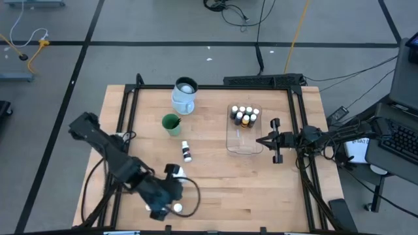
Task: Pick & Place Paint Supplies
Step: Put the bottom white paint bottle into the transparent bin
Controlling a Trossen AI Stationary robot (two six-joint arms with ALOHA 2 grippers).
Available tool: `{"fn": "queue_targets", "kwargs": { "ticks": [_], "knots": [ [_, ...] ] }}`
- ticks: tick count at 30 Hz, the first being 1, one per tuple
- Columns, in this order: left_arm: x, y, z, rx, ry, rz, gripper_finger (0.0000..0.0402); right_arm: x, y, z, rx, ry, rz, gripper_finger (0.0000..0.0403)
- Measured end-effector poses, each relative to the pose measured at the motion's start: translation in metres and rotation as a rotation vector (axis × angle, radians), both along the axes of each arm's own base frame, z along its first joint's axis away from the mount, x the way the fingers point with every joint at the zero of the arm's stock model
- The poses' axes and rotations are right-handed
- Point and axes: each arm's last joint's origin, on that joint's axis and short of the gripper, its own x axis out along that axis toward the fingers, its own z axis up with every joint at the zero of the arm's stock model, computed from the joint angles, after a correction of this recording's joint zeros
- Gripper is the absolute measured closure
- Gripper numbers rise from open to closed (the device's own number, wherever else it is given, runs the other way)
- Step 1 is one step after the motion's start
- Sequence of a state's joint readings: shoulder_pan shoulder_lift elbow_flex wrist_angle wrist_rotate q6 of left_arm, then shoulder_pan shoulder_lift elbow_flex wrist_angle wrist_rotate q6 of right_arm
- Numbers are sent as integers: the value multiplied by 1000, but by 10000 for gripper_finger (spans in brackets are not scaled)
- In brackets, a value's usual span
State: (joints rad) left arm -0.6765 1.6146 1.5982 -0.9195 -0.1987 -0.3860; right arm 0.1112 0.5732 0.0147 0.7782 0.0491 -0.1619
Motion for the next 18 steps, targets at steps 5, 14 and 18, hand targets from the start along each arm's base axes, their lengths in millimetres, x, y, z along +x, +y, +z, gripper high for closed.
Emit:
{"fn": "queue_targets", "kwargs": {
  "ticks": [5, 14, 18],
  "knots": [
    [14, -9, -31, 25, 130, 52, 380, 0, 0, 0, 11, 3, 1, 397],
    [29, -29, -68, -77, 302, 92, 286, 1, 0, -3, 62, 38, 13, 397],
    [29, -29, -68, -88, 310, 85, 216, 1, 0, -6, 79, 69, 16, 397]
  ]
}}
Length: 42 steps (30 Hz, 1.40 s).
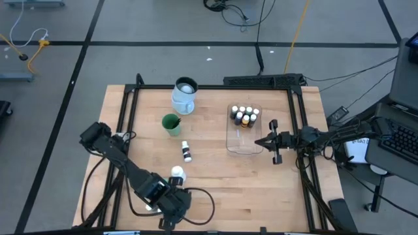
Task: Pick & Place Paint Supplies
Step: Put the bottom white paint bottle into the transparent bin
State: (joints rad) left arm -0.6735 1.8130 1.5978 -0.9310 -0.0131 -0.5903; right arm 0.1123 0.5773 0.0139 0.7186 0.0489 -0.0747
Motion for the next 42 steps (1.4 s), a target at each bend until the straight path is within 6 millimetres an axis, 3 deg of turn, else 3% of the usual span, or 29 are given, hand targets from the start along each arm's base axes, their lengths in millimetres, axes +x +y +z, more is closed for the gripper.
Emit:
{"fn": "queue_targets", "kwargs": {
  "ticks": [5, 11, 18, 26, 31, 42],
  "knots": [
    [-1, -2, -3, -34, 43, -42, 145, 0, 0, -1, -2, 15, -1, 397],
    [5, -6, -18, -1, 68, -53, 106, 0, 0, -3, 8, 31, 0, 397],
    [11, -9, -37, 40, 120, -78, 103, 0, 0, -4, 7, 42, 0, 397],
    [5, -9, -38, 79, 142, -92, 103, 0, 0, -4, 7, 43, 0, 397],
    [5, -10, -49, 110, 164, -88, 103, 0, 0, -4, 7, 43, 0, 397],
    [5, -9, -48, 125, 148, -85, 111, 0, 0, -4, 6, 42, 0, 397]
  ]
}}
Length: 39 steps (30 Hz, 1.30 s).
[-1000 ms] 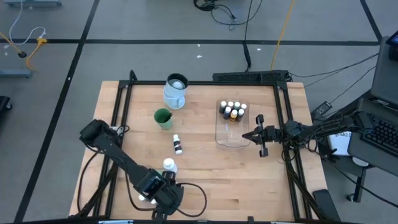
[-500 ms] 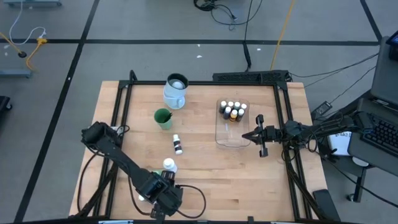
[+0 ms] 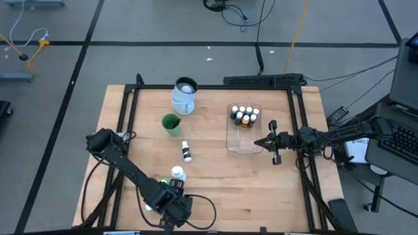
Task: Pick & Place Paint Supplies
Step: Put the bottom white paint bottle into the transparent bin
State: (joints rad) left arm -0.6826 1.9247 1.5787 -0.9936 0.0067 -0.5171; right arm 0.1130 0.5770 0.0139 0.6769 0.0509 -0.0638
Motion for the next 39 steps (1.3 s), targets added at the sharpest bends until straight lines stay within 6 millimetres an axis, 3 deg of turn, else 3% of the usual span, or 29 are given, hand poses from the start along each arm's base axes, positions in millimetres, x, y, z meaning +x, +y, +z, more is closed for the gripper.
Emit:
{"fn": "queue_targets", "kwargs": {
  "ticks": [12, 26, 34, 39],
  "knots": [
    [-1, -1, 0, -3, 1, 8, 192, 0, 0, 0, 0, 0, 0, 397],
    [-2, -3, 0, 1, -7, -23, 206, 0, 0, 0, 0, 0, 0, 397],
    [-6, -1, -11, -2, 27, -4, 279, 0, 0, 0, 11, 1, 1, 397],
    [-4, -3, -11, -24, 4, -31, 299, 0, 0, 0, 13, 2, 1, 397]
  ]
}}
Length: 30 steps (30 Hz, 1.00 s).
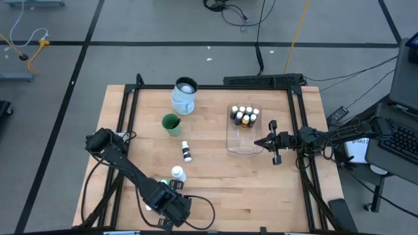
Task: Pick & Place Paint Supplies
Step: Put the bottom white paint bottle into the transparent bin
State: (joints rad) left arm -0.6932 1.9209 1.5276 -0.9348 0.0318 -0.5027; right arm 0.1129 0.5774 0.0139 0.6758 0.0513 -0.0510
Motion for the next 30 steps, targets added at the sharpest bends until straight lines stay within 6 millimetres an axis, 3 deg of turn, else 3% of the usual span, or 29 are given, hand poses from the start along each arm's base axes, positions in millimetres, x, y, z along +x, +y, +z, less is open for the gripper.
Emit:
{"fn": "queue_targets", "kwargs": {
  "ticks": [8, 16, 19, 24, 27, 30],
  "knots": [
    [5, -1, 11, -48, -14, -57, 299, 0, 0, 0, 15, 1, 1, 397],
    [36, 29, 68, -70, -144, -51, 299, 0, 0, 2, -11, -20, -8, 397],
    [54, 56, 97, -24, -248, -16, 299, 0, 0, 2, -10, -26, -2, 397],
    [86, 125, 138, 150, -465, 195, 299, -1, 3, 4, 3, -46, 22, 397],
    [101, 170, 149, 165, -530, 314, 299, -2, 7, 8, -11, -84, 75, 397],
    [117, 209, 144, 150, -565, 362, 299, -3, 11, 11, -25, -122, 141, 397]
  ]
}}
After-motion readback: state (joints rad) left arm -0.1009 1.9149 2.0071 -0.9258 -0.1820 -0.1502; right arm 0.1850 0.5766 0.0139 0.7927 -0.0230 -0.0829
